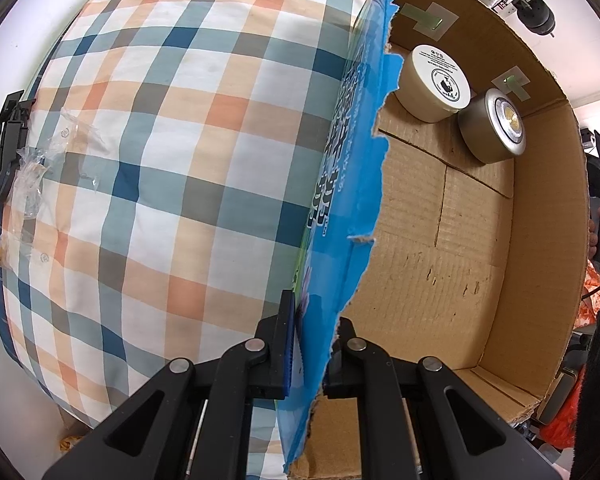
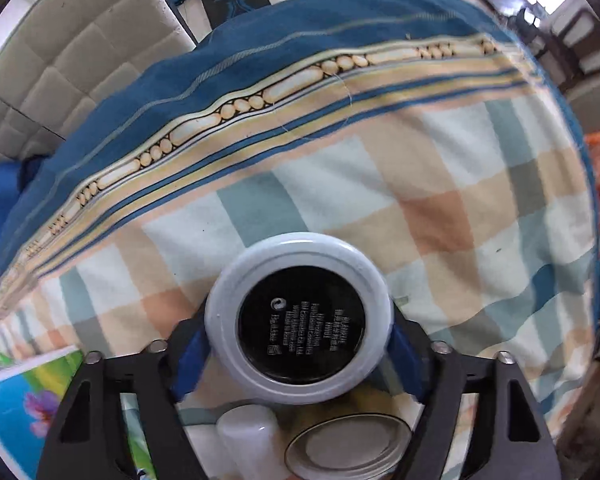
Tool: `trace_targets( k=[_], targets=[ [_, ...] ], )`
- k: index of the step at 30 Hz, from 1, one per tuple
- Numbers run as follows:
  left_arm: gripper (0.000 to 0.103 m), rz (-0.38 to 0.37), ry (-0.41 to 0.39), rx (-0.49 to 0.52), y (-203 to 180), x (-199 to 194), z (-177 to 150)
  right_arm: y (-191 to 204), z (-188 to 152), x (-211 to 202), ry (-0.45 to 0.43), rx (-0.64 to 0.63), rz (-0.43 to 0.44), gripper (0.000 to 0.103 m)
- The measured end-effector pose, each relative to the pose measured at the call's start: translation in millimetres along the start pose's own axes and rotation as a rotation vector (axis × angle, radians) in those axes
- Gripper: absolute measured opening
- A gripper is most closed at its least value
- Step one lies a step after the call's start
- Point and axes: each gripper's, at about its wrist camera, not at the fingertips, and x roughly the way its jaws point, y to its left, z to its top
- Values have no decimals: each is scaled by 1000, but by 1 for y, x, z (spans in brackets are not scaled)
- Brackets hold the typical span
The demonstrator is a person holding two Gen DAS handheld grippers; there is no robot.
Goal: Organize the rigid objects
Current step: 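Lift the black-and-white round case with the right tool, then carry the round case into the box and release it with the right tool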
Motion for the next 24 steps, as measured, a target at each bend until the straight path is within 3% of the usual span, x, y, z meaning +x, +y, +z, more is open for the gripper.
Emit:
trace_targets(
  k=[7, 12, 18, 24],
  targets=[
    [7, 2, -7, -5, -1, 0, -2, 17, -4, -9, -7, -62, -36, 77],
    [7, 2, -7, -7, 0, 0, -2, 17, -13, -32, -35, -73, 3, 77],
    [7, -2, -7, -5, 2, 0, -2, 36, -40, -89, -78, -154, 112, 77],
    [7, -7, -8, 0, 4, -1, -2, 66, -109, -155, -95, -231, 282, 77]
  ],
)
